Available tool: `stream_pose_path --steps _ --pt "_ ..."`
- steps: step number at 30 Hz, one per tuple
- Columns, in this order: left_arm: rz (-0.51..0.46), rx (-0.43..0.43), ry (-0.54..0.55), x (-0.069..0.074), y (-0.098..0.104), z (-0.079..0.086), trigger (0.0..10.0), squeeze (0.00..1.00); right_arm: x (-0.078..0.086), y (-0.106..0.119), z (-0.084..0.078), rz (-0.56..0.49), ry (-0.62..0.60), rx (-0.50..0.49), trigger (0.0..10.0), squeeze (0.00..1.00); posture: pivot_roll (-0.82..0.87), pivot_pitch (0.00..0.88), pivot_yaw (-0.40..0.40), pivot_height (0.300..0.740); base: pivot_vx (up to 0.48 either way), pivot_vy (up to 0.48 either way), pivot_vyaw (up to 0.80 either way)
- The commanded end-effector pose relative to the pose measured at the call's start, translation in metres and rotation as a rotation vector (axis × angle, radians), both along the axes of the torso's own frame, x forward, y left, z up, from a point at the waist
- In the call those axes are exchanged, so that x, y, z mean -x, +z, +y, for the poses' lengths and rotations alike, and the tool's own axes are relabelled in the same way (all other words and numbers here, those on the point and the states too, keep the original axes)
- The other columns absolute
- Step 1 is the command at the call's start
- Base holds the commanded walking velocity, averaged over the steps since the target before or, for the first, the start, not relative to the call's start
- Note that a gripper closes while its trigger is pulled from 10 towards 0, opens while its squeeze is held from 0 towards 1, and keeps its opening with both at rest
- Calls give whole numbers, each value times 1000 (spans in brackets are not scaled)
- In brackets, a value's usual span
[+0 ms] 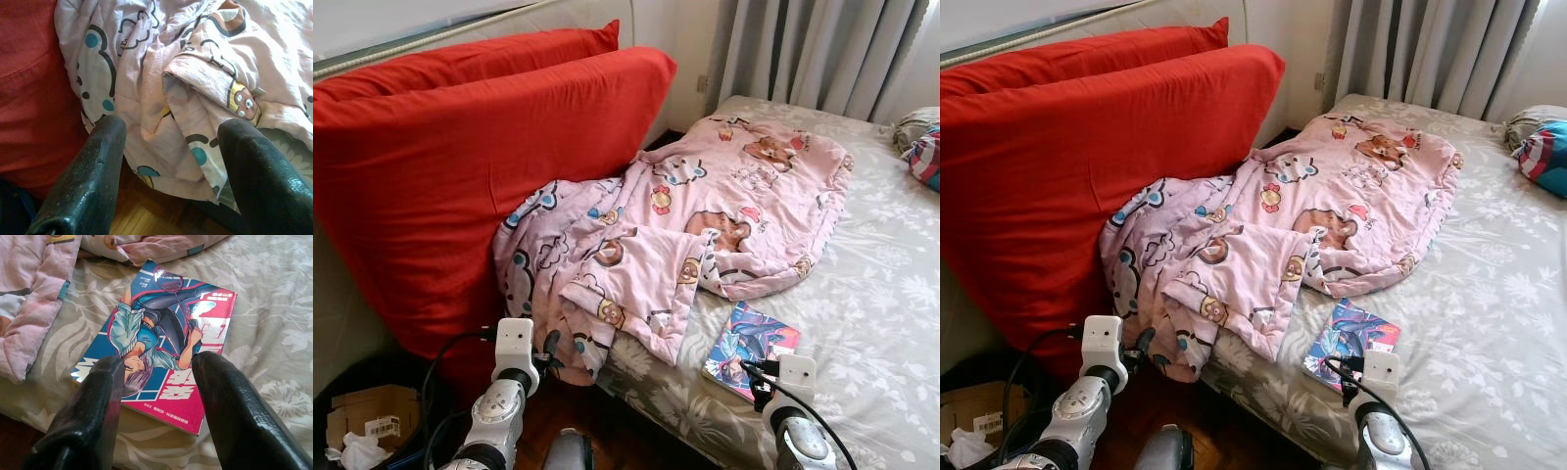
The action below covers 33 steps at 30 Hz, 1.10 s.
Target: Clean up the room
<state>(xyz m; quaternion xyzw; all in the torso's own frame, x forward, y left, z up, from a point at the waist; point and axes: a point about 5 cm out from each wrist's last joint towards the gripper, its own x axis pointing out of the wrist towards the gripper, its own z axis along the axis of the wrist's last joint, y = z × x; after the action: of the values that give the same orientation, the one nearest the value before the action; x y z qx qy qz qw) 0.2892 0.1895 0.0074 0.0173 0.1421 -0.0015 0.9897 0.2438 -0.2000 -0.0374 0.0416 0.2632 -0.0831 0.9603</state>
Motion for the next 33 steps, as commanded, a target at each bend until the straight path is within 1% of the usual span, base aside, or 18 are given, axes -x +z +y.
stream_pose_path --steps 1,21,26,33 --pt "20 7 9 0 -1 3 10000 0 -2 1 1 2 10 2 10000 0 52 0 16 641 0 0 0" --pt "-2 10 -1 -3 2 -2 10000 0 -3 1 1 13 8 -2 10000 0 51 0 20 641 259 0 0" --pt "-26 5 -1 -5 6 0 10000 0 -5 2 2 3 5 -10 10000 0 49 0 23 641 0 0 0" --pt "-23 5 -5 -4 4 1 10000 0 -5 4 1 -17 -9 -14 10000 0 47 0 26 641 0 0 0"
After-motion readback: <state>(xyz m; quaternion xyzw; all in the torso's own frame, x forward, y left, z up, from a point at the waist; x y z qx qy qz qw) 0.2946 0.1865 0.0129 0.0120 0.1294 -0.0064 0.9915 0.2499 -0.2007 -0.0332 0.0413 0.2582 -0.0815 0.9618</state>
